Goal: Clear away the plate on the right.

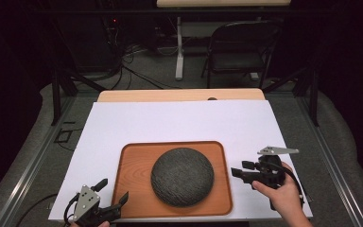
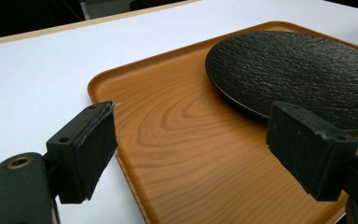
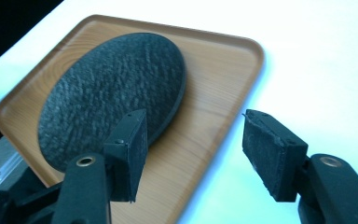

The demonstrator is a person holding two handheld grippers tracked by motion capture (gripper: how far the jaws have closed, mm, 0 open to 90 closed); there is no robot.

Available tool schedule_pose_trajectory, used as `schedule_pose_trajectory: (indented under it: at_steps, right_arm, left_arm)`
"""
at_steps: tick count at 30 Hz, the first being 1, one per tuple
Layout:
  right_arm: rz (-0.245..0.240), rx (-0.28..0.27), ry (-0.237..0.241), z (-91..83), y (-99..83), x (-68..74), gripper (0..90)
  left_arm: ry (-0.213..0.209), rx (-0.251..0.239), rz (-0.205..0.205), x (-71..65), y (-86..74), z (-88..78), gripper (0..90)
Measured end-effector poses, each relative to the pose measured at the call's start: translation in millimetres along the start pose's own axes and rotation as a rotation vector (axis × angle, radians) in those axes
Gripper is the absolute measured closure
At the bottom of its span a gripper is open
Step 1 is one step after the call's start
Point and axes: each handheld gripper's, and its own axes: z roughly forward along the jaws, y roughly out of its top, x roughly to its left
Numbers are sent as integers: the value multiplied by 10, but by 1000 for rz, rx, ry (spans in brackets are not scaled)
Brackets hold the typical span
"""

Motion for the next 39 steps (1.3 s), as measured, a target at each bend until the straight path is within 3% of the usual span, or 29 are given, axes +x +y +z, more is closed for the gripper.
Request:
schedule_pose_trajectory:
  at_steps: [3, 9, 17, 25, 32, 39]
  right_arm:
    - [-5, -40, -27, -92, -137, -28, 400]
    - [15, -88, -12, -137, -403, -17, 405]
    - [-53, -135, -31, -51, -565, 81, 405]
    - [-5, -131, -22, -1, -675, 8, 403]
    - [84, -123, 6, 18, -716, -103, 409]
    - [99, -109, 5, 37, -727, -113, 409]
  left_arm:
    - [2, -3, -2, -1, -1, 3, 163]
    - [3, 3, -5, 8, -2, 5, 163]
    - [2, 3, -4, 8, -3, 3, 163]
    - [-1, 2, -5, 5, -2, 5, 163]
    - [-2, 7, -2, 5, -2, 7, 163]
    - [-7, 15, -6, 6, -3, 20, 163]
